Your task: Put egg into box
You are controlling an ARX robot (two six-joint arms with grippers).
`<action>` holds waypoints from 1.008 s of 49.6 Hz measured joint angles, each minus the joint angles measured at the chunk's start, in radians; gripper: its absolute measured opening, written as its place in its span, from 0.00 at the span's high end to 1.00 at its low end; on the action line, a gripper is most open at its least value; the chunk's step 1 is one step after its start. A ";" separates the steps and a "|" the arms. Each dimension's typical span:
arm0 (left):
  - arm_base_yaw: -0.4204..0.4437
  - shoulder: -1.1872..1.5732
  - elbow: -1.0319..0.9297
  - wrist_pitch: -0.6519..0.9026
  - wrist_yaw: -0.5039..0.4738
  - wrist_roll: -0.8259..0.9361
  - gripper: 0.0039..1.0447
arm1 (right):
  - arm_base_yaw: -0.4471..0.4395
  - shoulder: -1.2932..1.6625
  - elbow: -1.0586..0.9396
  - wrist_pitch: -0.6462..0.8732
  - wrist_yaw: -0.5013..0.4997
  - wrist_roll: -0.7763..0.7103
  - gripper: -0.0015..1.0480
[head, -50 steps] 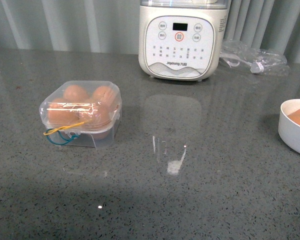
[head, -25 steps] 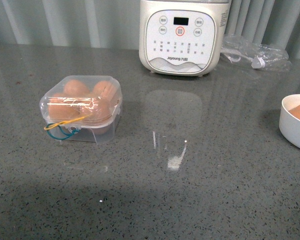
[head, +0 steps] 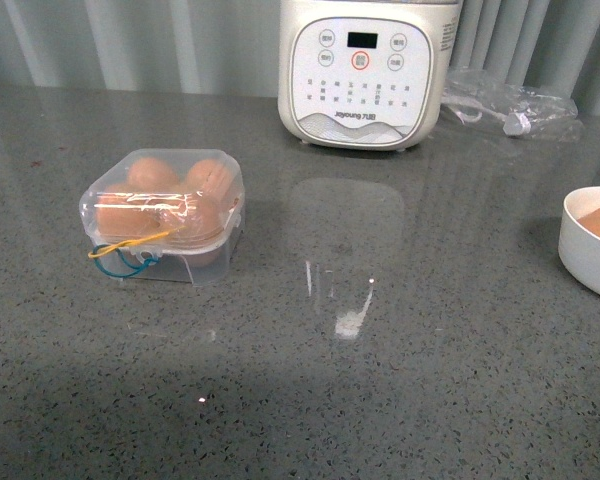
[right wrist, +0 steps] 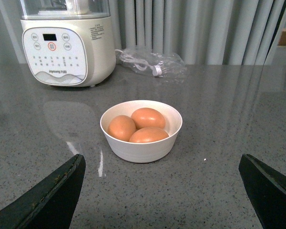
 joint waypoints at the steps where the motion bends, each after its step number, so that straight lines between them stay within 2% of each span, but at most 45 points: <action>1: 0.000 -0.005 0.000 -0.005 0.000 0.000 0.97 | 0.000 0.000 0.000 0.000 0.000 0.000 0.07; 6: 0.000 -0.034 0.000 -0.033 0.000 0.000 0.97 | 0.000 0.000 0.000 0.000 0.000 0.000 0.07; 11: 0.000 -0.156 0.000 -0.191 0.000 0.000 0.97 | 0.000 0.000 0.000 0.000 0.000 0.000 0.07; 23: 0.000 -0.200 0.000 -0.207 0.000 0.000 0.96 | 0.000 0.000 0.000 0.000 0.000 0.000 0.07; 36: 0.000 -0.201 0.000 -0.207 0.000 0.000 0.58 | 0.000 0.000 0.000 0.000 0.000 0.000 0.07; 42: 0.000 -0.201 0.000 -0.207 0.000 0.000 0.36 | 0.000 0.000 0.000 0.000 0.000 0.000 0.07; 50: 0.000 -0.201 0.000 -0.207 0.000 0.000 0.15 | 0.000 0.000 0.000 0.000 0.000 0.000 0.07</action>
